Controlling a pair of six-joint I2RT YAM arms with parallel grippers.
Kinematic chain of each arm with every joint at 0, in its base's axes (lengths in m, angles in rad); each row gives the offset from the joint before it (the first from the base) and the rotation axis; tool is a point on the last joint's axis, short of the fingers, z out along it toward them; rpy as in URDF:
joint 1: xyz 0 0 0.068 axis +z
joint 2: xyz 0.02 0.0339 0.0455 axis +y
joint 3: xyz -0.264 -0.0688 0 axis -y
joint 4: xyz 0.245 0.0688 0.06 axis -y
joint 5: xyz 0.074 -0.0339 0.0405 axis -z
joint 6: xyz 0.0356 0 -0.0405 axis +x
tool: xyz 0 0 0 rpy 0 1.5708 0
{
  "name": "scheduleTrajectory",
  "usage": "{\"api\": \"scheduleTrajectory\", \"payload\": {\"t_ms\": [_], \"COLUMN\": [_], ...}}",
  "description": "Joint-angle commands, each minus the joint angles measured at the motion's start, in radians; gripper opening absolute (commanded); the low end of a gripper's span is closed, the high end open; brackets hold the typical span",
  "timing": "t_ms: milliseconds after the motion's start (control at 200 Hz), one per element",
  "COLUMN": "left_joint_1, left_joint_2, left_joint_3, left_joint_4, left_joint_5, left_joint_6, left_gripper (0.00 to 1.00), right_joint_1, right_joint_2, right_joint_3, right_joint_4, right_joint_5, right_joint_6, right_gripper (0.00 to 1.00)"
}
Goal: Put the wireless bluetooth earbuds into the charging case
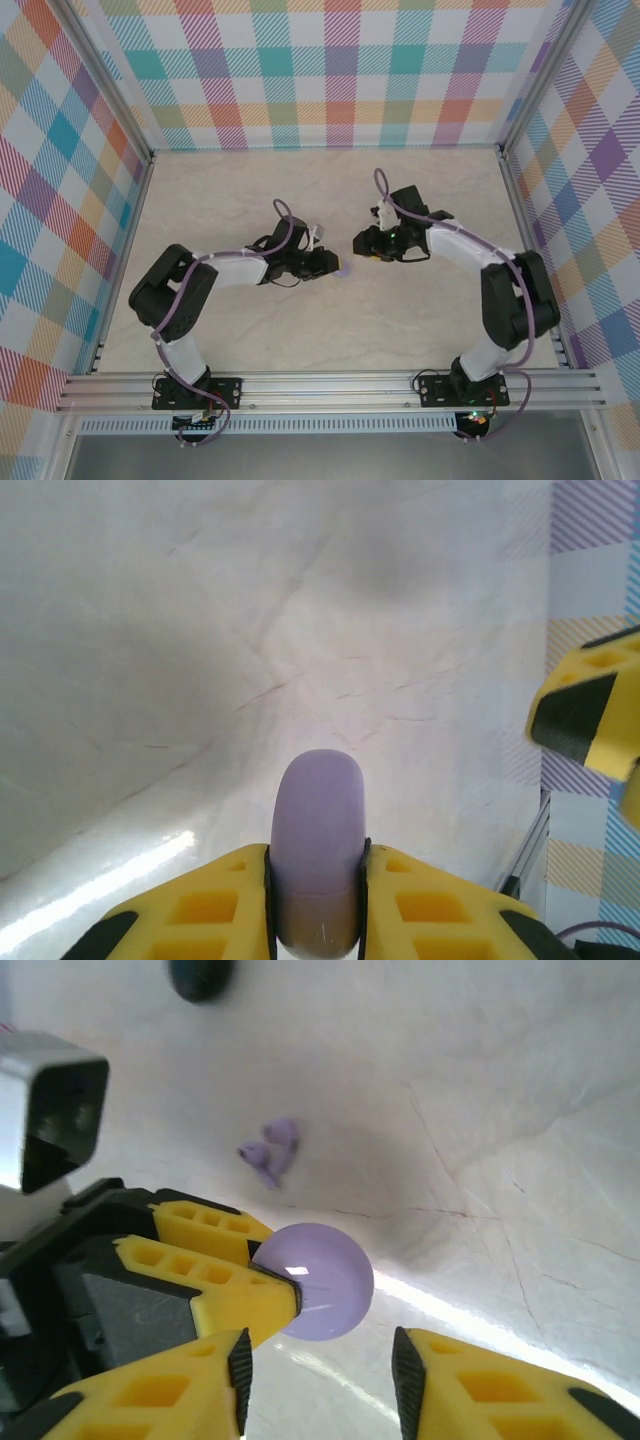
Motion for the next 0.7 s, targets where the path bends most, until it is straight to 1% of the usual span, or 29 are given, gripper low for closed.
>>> {"api": "scheduleTrajectory", "payload": {"t_ms": [0,90,225,340,450,590,695], "left_joint_1": [0.023,0.028,0.030,0.030,0.030,0.030,0.030], "left_joint_2": [-0.122,-0.191,-0.283,-0.359,-0.410,-0.447,-0.466], "left_joint_3": [-0.001,0.016,0.041,0.055,0.066,0.076,0.080], "left_joint_4": [-0.035,-0.070,-0.098,-0.104,-0.095,-0.074,-0.069], "left_joint_5": [-0.028,-0.016,0.039,0.093,0.148,0.221,0.240], "left_joint_6": [0.108,0.178,0.280,0.341,0.362,0.366,0.363], "left_gripper": [0.23,0.23,0.23,0.22,0.22,0.22,0.23], "right_joint_1": [-0.022,-0.027,-0.029,-0.028,-0.028,-0.028,-0.027], "right_joint_2": [-0.099,-0.153,-0.221,-0.258,-0.262,-0.267,-0.272], "right_joint_3": [-0.028,-0.028,-0.024,-0.003,0.020,0.033,0.046], "right_joint_4": [0.021,0.018,0.043,0.036,0.014,0.041,0.039], "right_joint_5": [-0.037,-0.092,-0.237,-0.299,-0.334,-0.451,-0.490], "right_joint_6": [-0.095,-0.156,-0.213,-0.244,-0.267,-0.267,-0.274], "right_gripper": [0.49,0.50,0.51,0.54,0.57,0.59,0.59]}}
